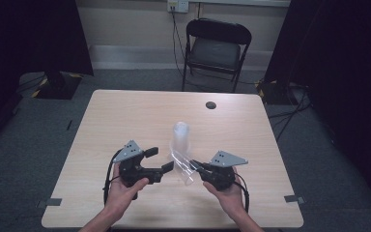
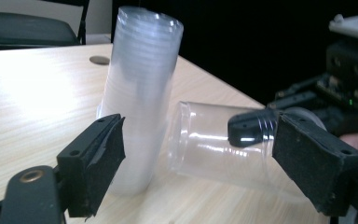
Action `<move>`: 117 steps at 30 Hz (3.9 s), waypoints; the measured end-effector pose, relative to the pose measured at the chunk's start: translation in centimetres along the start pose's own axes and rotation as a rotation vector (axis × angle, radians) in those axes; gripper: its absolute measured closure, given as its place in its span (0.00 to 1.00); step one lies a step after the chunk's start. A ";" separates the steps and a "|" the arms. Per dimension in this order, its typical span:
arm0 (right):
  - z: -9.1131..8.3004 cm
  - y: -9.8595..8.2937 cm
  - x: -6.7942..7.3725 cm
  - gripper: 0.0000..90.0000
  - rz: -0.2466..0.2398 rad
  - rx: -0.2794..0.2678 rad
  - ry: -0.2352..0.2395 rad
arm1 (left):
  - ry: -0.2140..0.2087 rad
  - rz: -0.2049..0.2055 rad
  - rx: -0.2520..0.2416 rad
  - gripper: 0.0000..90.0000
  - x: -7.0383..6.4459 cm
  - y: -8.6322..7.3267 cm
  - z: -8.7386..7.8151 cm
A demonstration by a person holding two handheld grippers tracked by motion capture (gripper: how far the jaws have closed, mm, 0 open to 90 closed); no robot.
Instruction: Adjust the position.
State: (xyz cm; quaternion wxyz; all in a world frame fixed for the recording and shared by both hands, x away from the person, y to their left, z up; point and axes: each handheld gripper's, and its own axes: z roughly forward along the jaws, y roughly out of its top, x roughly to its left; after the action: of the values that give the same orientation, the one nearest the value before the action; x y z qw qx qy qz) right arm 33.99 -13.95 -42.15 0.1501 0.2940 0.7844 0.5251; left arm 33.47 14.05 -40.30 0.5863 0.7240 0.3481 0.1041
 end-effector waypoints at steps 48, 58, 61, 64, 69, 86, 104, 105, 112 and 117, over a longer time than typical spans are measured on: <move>2.6 0.1 0.4 1.00 0.085 0.462 0.260 | -0.097 0.780 0.347 0.26 -3.5 -5.2 3.0; 3.4 0.4 0.6 0.98 0.115 0.485 0.281 | -0.095 0.812 0.344 0.24 -4.3 -5.2 3.4; 3.5 0.5 0.6 0.98 0.121 0.481 0.280 | -0.100 0.811 0.335 0.23 -4.5 -5.2 3.4; 3.6 0.5 0.6 0.99 0.134 0.485 0.278 | -0.106 0.811 0.322 0.23 -4.8 -5.3 3.5; 3.9 0.4 0.9 0.99 0.149 0.493 0.295 | -0.122 0.832 0.304 0.25 -5.6 -5.3 3.7; 4.4 0.1 1.0 0.99 0.203 0.511 0.282 | -0.120 0.830 0.271 0.30 -6.0 -5.4 3.5; 3.5 0.2 0.5 0.84 0.203 0.450 0.251 | -0.099 0.731 0.226 0.33 -5.0 -5.4 3.4; 3.5 0.2 0.4 0.83 0.205 0.442 0.257 | -0.099 0.715 0.229 0.33 -5.0 -5.3 3.4; 3.2 0.3 0.3 0.81 0.198 0.415 0.253 | -0.096 0.637 0.215 0.33 -4.4 -5.3 3.3; 2.9 0.5 0.2 0.80 0.198 0.390 0.250 | -0.104 0.595 0.208 0.33 -3.8 -5.2 3.1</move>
State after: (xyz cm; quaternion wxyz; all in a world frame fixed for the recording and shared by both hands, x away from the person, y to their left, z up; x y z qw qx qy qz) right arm 35.56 -11.62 -42.88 -0.0600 0.3258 0.8507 0.4081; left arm 30.46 9.61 -45.02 0.4699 0.8546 0.0991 0.1976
